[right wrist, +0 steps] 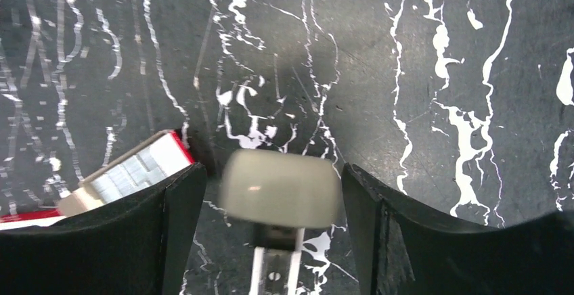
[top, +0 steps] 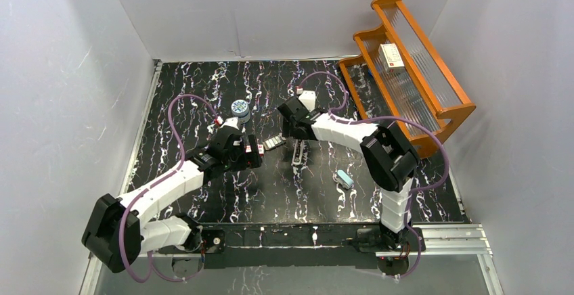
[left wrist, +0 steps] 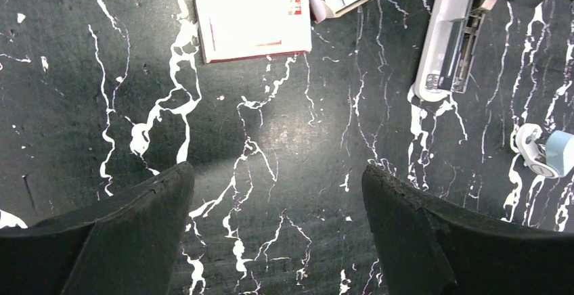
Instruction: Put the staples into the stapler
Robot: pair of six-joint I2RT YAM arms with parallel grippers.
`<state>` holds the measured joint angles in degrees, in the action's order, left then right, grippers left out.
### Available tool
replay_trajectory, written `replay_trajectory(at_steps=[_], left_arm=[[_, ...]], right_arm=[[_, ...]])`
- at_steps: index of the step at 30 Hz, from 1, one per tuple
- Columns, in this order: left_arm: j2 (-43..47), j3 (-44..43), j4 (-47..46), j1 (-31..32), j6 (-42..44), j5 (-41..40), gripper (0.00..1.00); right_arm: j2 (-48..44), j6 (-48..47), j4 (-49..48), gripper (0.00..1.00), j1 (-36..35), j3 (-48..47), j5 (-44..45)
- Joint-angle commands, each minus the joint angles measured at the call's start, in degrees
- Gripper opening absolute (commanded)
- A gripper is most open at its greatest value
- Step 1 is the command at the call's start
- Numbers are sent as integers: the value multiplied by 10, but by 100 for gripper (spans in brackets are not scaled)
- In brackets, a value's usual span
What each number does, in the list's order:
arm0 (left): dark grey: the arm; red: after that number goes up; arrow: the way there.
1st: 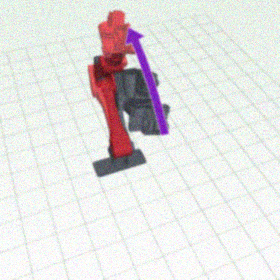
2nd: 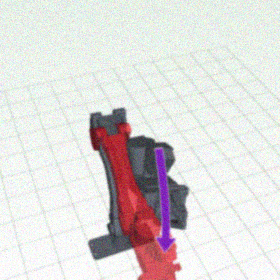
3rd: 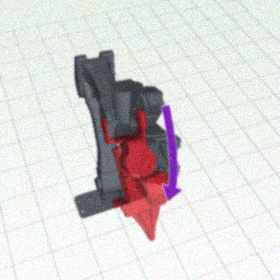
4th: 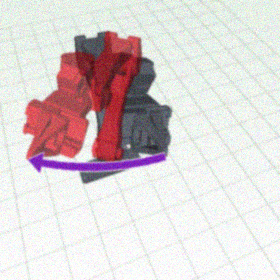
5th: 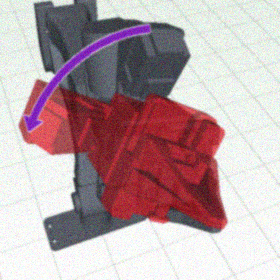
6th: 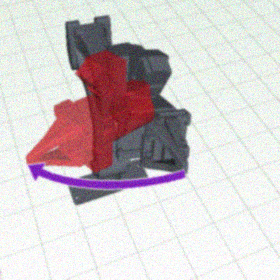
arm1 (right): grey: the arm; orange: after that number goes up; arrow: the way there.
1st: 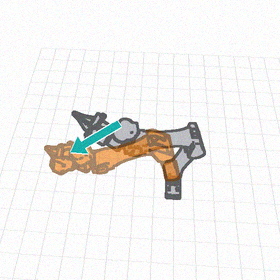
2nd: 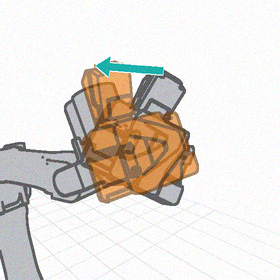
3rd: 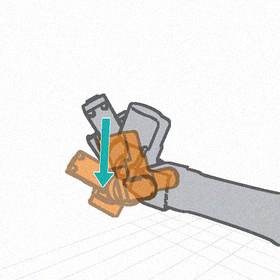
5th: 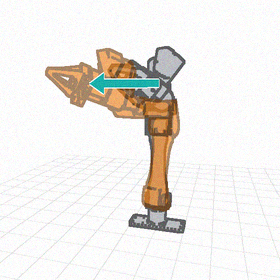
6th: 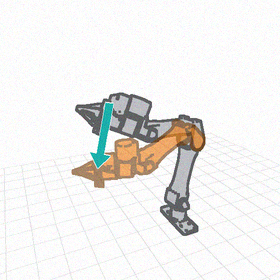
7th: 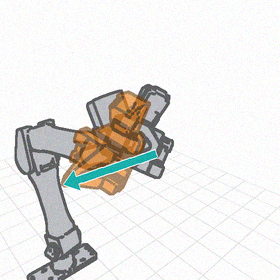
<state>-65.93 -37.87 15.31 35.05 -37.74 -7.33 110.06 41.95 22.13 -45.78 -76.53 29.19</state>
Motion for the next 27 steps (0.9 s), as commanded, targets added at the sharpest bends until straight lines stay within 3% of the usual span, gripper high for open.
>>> replay_trajectory(at_steps=[1, 9, 17, 27], left_arm=[[24, -3, -12, -2, 20, 13, 91], [33, -18, -8, -3, 44, 40, 94], [31, -50, -19, -4, 68, 119, 95], [-4, -57, -82, -4, 30, 253, 91]], right_arm=[[-56, -4, 5, 84, -2, -29, -14], [-201, -71, 3, 86, -2, 77, -50], [-406, -103, 91, 86, 2, 202, -59], [-441, -112, 149, 86, 8, 286, -89]])
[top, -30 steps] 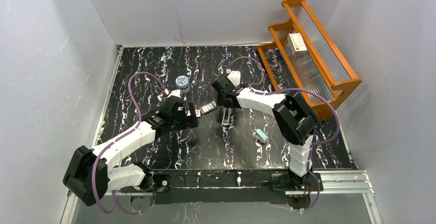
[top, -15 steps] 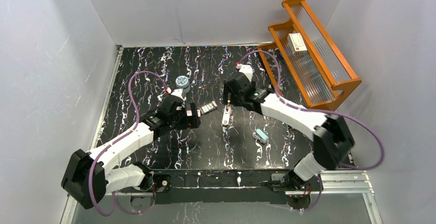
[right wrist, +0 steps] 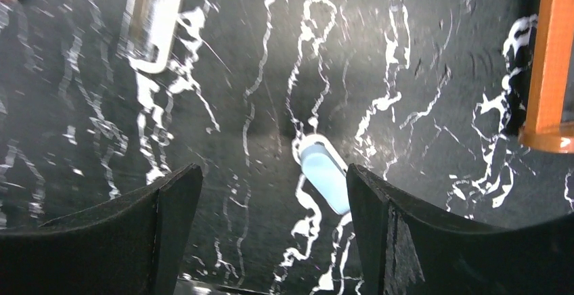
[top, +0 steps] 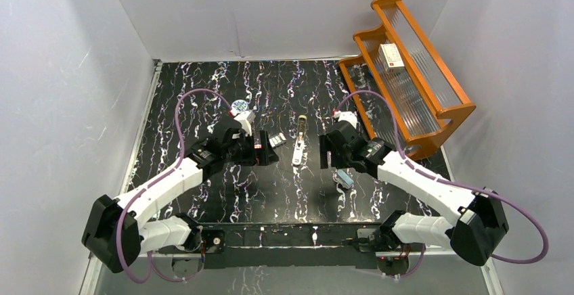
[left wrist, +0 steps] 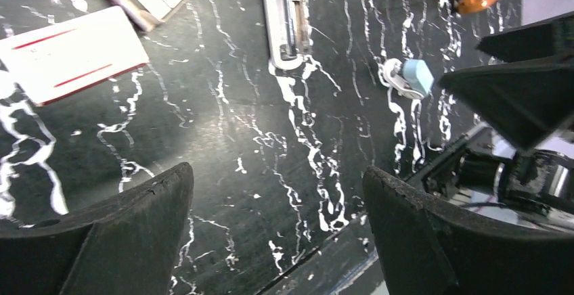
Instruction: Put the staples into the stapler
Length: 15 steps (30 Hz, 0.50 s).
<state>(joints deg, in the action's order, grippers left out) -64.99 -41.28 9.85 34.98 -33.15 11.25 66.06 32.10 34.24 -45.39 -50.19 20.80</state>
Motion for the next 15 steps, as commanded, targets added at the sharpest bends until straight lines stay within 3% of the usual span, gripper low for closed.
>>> replay_trajectory(at_steps=[1, 12, 15], left_arm=[[-18, -25, -29, -4, -21, 75, 90], [-39, -2, -74, -4, -85, 107, 89], [-49, -1, -73, -4, -90, 110, 88]], right_arm=[[0, -16, 25, 86, 5, 31, -7], [68, -48, 2, 74, 30, 59, -74], [94, -50, 1, 65, 32, 53, -90]])
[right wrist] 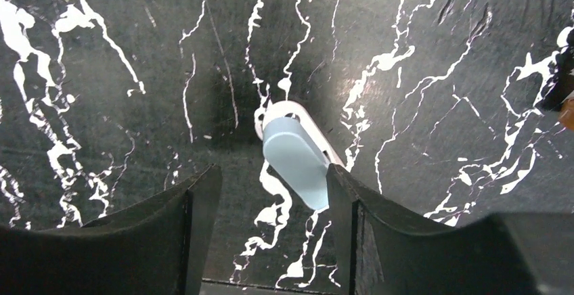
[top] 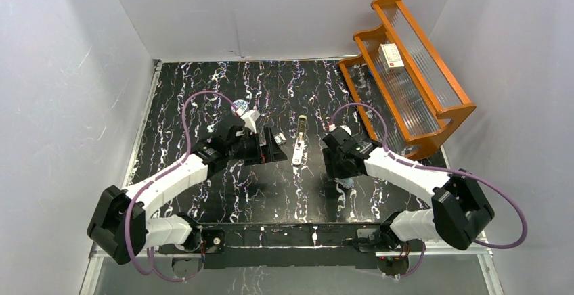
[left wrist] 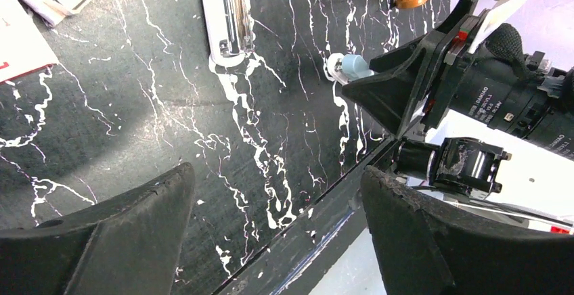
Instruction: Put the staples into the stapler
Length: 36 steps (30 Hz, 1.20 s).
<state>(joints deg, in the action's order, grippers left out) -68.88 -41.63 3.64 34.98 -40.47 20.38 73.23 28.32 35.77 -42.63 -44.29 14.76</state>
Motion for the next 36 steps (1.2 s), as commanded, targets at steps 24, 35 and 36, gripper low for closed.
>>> replay_trajectory(at_steps=[24, 35, 36], left_arm=[[-39, 28, 14, -4, -14, 44, 81], [-42, 43, 7, -4, -15, 33, 81], [-43, 42, 8, -4, -16, 30, 81]], right_arm=[[76, -7, 48, 67, 10, -69, 2], [58, -2, 76, 57, 9, -102, -18], [59, -6, 73, 59, 10, -100, -22]])
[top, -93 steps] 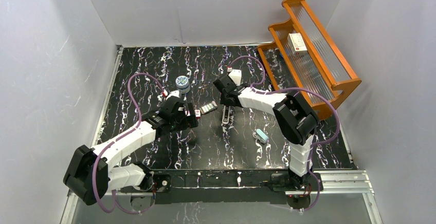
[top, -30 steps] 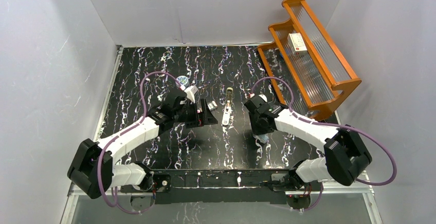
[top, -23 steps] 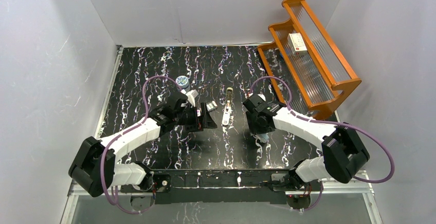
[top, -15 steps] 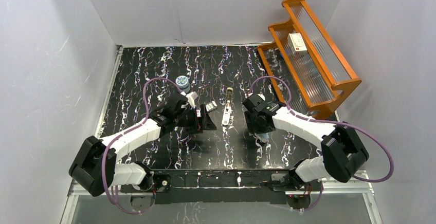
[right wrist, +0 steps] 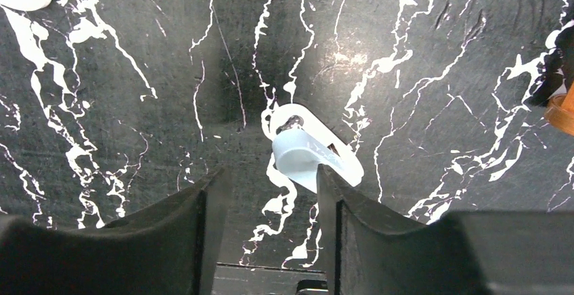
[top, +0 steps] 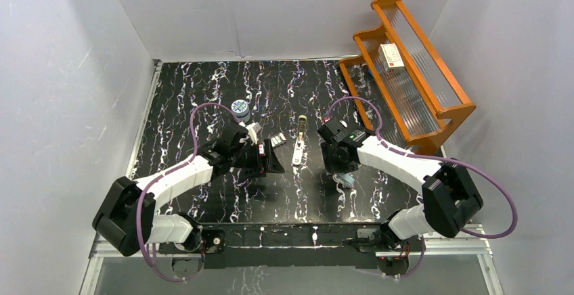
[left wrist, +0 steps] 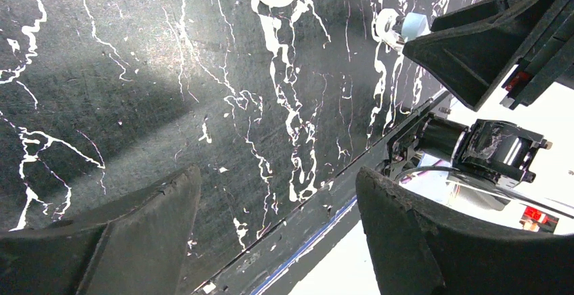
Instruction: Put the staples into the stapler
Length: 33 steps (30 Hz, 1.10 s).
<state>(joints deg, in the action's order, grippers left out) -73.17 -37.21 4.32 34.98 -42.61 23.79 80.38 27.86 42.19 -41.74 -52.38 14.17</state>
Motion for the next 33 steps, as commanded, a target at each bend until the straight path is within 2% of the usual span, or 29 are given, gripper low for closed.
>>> replay_trajectory(at_steps=[1, 6, 11, 17, 21, 25, 33], left_arm=[[0, -2, 0, -4, 5, -7, 81], [2, -4, -10, -4, 1, -10, 81], [-14, -4, -20, -4, -3, -2, 81], [-17, 2, -31, -4, -17, 3, 80], [-12, 9, -36, -4, -24, 6, 80], [-14, 5, -58, -3, -18, 47, 77], [-16, 4, -65, 1, -37, 70, 77]], right_arm=[[-11, -4, 7, 62, 0, -17, -14], [5, -23, 9, 71, 8, -8, -2], [26, -31, 7, 74, 12, -11, 36], [52, -51, -30, 73, 15, 8, -14], [47, -46, -38, 67, 15, 22, -36], [20, -21, -46, 54, 15, 31, -35], [-4, -3, -60, 41, 19, 47, -46]])
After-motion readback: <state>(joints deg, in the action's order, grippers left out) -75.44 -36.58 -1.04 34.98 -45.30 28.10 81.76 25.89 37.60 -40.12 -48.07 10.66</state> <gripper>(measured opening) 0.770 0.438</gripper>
